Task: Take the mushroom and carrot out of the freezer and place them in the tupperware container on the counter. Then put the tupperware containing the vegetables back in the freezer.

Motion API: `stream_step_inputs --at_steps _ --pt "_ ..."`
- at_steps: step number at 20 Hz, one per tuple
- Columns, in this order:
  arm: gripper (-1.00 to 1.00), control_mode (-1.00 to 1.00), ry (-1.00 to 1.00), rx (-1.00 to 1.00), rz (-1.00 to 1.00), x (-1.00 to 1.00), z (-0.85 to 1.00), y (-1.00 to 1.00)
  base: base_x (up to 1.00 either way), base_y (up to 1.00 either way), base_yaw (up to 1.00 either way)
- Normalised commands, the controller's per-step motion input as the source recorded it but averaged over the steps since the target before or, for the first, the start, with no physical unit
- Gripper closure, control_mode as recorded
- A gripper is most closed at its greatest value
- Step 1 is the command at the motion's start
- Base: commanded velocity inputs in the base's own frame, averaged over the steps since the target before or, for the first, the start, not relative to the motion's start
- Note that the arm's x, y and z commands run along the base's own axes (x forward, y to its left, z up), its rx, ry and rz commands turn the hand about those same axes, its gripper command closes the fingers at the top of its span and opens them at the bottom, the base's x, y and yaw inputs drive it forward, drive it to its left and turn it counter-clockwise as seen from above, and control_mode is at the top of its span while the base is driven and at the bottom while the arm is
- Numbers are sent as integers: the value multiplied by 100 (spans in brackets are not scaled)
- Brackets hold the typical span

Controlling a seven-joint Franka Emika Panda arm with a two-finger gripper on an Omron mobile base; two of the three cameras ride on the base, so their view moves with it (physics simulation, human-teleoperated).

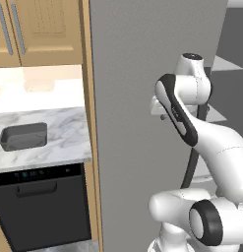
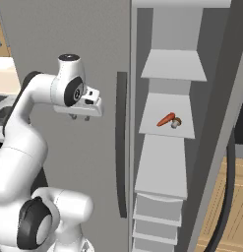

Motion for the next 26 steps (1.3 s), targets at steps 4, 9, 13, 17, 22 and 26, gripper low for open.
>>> stream_step_inputs --at_steps 4,9,13,17,22,26 --pt "-100 -100 -3 0 0 -30 0 0 0 0 0" --pt "-100 -100 -17 0 0 -76 2 0 0 0 0" --pt "-100 -100 -25 0 -2 -86 5 0 0 0 0" --pt "-100 -100 -22 0 -4 -77 2 0 0 0 0" --pt "-100 -100 -13 0 -5 -56 0 -1 0 0 0" --pt "-100 100 -4 0 -4 -27 0 -1 -5 0 -1"
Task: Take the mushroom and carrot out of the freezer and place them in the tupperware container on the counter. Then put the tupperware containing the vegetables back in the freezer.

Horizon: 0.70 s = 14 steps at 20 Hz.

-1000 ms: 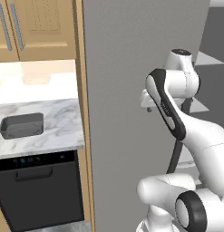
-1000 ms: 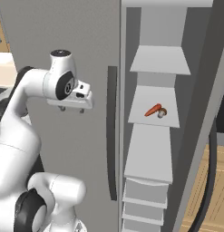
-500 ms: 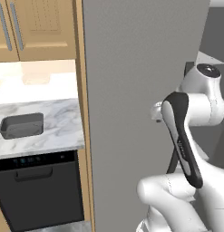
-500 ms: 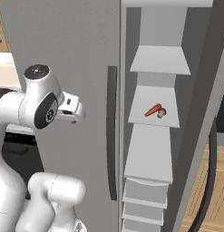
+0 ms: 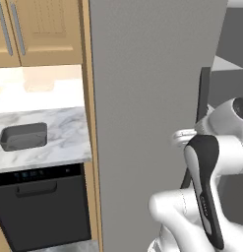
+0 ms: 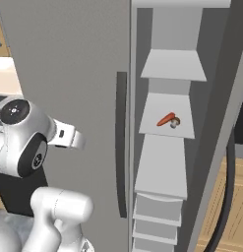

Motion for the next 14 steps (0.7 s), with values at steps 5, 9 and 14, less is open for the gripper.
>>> stream_step_inputs --at_steps 5,9,14 --pt "-100 100 0 0 0 0 0 0 -2 -27 -7" --pt "-100 100 0 0 0 0 0 0 14 -64 -3" --pt "-100 100 0 0 0 0 0 0 30 -61 0"
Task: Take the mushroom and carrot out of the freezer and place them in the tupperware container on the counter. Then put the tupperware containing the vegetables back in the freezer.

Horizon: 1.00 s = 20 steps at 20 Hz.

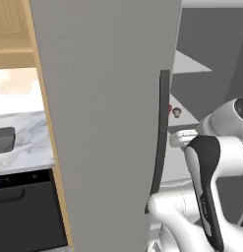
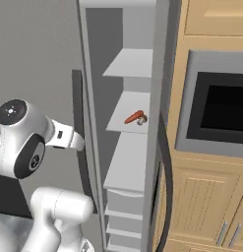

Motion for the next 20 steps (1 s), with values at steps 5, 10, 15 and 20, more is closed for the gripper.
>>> stream_step_inputs --at_steps 5,10,15,20 --pt "-100 100 0 0 0 0 0 0 47 -50 0" --pt "-100 100 0 0 0 0 0 0 68 -42 2" --pt "-100 -100 0 0 0 14 0 -14 34 -24 0" --pt "-100 -100 0 0 0 37 0 -25 0 0 0"
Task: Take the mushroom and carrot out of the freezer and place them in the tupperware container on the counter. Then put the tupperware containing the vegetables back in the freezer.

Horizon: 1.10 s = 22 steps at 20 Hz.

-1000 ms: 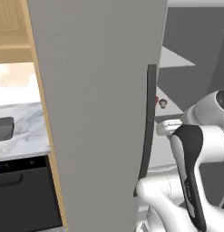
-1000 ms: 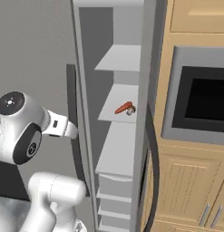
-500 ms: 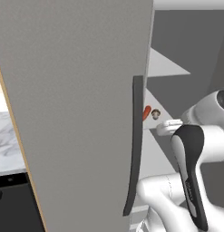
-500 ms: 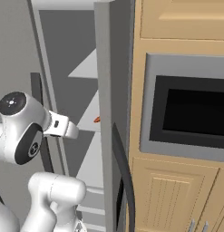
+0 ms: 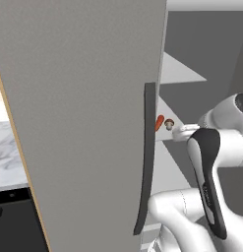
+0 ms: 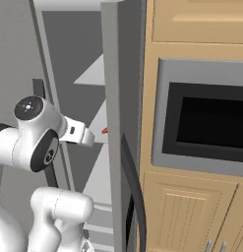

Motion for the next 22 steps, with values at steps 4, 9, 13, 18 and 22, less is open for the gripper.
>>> stream_step_inputs --at_steps 4,9,13,18,22 --pt "-100 -100 0 0 0 66 0 -28 0 0 0" --pt "-100 -100 0 0 0 80 0 -12 0 0 0" --pt "-100 -100 0 0 -1 75 -7 -15 0 0 0" --pt "-100 -100 0 0 -3 57 -31 -24 0 0 0" --pt "-100 -100 0 0 -4 44 -39 -24 0 0 0"
